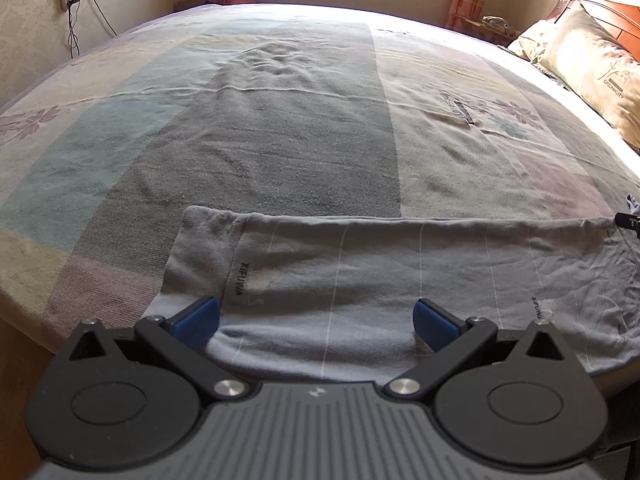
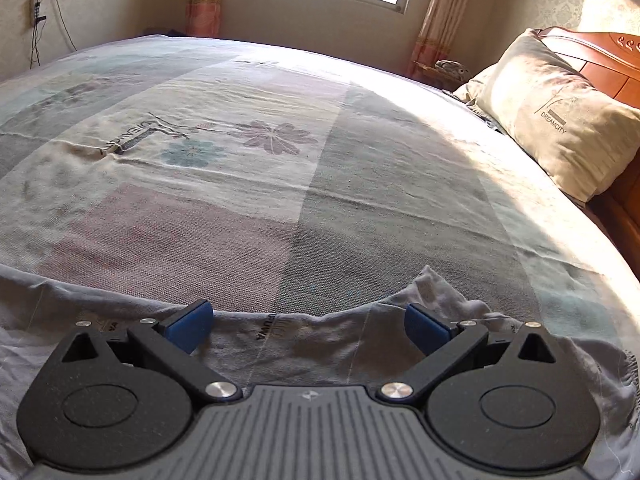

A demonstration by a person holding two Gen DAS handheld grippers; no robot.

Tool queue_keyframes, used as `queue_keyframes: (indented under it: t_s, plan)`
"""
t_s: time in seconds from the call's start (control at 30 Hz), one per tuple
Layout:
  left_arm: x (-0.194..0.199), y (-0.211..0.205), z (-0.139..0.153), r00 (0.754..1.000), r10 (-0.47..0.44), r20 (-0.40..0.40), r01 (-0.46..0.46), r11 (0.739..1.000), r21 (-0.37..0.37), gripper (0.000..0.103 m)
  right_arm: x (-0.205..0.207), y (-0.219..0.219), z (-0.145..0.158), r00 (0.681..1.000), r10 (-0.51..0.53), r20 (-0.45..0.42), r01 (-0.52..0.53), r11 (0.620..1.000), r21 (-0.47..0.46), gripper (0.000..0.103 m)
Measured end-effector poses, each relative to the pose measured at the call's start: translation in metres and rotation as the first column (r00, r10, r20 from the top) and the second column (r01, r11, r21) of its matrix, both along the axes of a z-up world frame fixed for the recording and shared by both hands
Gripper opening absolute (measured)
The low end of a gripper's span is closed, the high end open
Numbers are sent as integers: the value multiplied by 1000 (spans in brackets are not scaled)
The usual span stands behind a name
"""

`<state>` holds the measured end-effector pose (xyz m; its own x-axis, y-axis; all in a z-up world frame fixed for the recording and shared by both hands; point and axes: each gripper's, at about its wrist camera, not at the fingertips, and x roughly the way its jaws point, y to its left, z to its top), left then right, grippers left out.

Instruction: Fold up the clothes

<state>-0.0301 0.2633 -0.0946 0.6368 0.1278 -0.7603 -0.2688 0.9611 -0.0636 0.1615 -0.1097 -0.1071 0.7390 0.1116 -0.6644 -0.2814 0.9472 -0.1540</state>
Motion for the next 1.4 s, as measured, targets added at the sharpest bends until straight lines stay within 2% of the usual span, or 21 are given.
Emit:
queue_keyframes:
  t_s: [0.2, 0.37, 0.47, 0.57, 0.6, 0.63, 0.67, 0.87, 0.93, 1.0, 1.07, 1.13, 1.23, 1.33, 1.4]
  plan:
    - [-1, 1, -1, 1000, -6, 6, 6, 1000, -2, 102, 20, -17, -9, 996, 10, -88, 5, 986, 169, 103]
    - [-1, 2, -1, 1000, -2, 13, 2, 1000, -8, 102, -2, -35, 16, 989, 18, -147, 23, 962, 273, 103]
    - [-2, 2, -2, 1000, 4, 20, -4, 1000, -10, 102, -36, -37, 25, 992, 31, -120, -4, 976, 219, 103]
    - [-1, 5, -3, 1000, 9, 30, -9, 1000, -18, 102, -53, -33, 5, 976, 30, -215, 0, 990, 139, 103]
    - [-2, 6, -3, 999, 15, 35, -14, 1000, -24, 102, -58, -31, -7, 977, 3, -214, 22, 993, 115, 103]
    - [-2, 7, -3, 999, 21, 42, -20, 999, -31, 102, -65, -31, -8, 986, -5, -166, 26, 991, 128, 103]
    - [-2, 8, -3, 999, 25, 46, -23, 999, -35, 102, -67, -30, -9, 988, -20, -155, 41, 991, 131, 103]
    - [0, -1, 3, 1000, 2, 13, -2, 1000, 0, 102, -68, -33, -12, 991, -13, -135, 31, 991, 132, 103]
    - [-3, -15, 12, 999, -31, 29, 31, 999, -6, 102, -71, -34, -13, 995, 7, -99, 6, 991, 134, 103]
    - [-5, -33, 20, 992, -109, 65, 112, 992, -50, 102, -75, -34, -14, 998, 17, -66, -8, 991, 134, 103]
    - [-2, -54, 20, 980, -183, 72, 188, 980, -59, 102, -78, -35, -14, 999, 4, -49, 3, 990, 142, 103]
    - [5, -77, 16, 967, -248, 57, 250, 967, -48, 102, -78, -34, -8, 996, 16, -88, -2, 988, 152, 103]
    - [15, -94, 2, 961, -276, 0, 276, 960, -58, 102, -84, -34, 3, 993, 53, -106, -35, 986, 166, 103]
    - [14, -101, -5, 962, -271, -26, 271, 962, -29, 102, -100, -35, 9, 994, 65, -86, -55, 993, 108, 103]
    - [9, -104, -5, 960, -278, -32, 278, 961, -10, 102, -109, -43, 6, 992, 63, -113, -53, 994, 90, 103]
